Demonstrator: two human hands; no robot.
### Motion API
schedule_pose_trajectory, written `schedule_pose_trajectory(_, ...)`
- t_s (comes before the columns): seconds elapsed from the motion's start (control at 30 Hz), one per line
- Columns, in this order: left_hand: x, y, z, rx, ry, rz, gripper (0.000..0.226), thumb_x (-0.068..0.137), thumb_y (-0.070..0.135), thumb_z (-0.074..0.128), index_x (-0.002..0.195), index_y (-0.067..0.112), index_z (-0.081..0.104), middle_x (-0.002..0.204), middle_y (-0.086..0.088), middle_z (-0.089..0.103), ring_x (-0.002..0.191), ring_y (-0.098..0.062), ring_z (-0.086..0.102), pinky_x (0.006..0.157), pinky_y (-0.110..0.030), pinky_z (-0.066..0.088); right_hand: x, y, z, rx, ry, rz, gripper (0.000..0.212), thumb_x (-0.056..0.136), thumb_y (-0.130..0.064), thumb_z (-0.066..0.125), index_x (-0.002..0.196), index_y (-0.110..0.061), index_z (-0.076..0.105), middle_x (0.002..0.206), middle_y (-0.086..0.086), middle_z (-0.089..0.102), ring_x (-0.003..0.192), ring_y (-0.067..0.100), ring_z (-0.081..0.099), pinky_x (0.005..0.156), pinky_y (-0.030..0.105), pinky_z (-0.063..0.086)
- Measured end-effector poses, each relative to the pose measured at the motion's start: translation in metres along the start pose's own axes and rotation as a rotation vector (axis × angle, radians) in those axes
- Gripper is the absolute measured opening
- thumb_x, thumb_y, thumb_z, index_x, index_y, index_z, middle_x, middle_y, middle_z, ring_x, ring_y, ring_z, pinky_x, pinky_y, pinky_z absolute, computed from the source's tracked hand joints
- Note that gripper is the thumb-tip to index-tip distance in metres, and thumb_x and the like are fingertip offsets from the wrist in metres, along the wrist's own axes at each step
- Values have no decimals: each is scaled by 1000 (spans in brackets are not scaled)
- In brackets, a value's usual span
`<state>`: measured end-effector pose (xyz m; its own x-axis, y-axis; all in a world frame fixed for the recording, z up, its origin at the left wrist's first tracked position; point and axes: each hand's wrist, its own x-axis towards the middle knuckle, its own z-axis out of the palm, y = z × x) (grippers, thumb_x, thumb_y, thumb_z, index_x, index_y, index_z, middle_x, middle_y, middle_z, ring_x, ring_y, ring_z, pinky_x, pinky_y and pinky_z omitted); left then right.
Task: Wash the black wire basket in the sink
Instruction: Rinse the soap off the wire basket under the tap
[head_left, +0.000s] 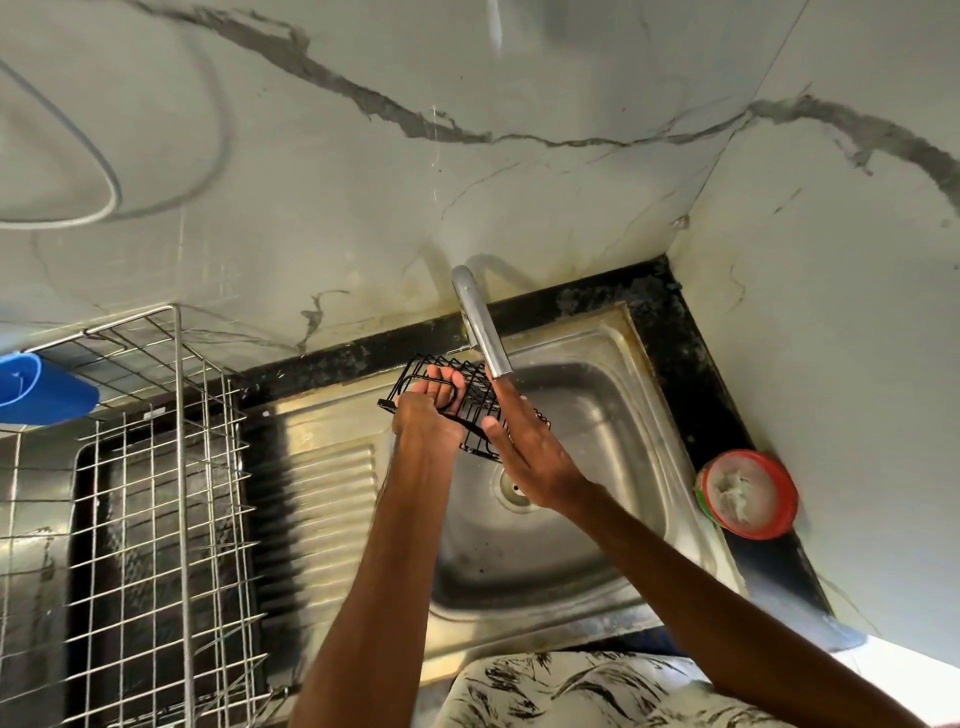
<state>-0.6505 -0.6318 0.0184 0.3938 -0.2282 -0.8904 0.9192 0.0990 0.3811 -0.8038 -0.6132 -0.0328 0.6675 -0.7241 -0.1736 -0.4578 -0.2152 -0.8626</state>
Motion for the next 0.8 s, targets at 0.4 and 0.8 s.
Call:
schedule_pose_trajectory(0.4, -2, 10, -8, -106, -4, 52, 38, 109, 7, 28, 110, 3, 66, 79, -12, 65, 46, -19, 65, 45, -28, 57, 24, -7, 2, 109, 58, -11, 56, 108, -48, 32, 156, -18, 27, 159, 10, 35, 148, 20, 32, 119, 45, 33)
schedule_pose_trajectory(0.8, 1, 20, -24, -131, -67, 24, 46, 110, 7, 24, 84, 4, 63, 59, -7, 64, 38, -14, 60, 41, -23, 53, 26, 3, 6, 366, 79, 113, 39, 110, -33, 36, 140, -14, 53, 126, -3, 60, 115, -12, 55, 92, 7, 44)
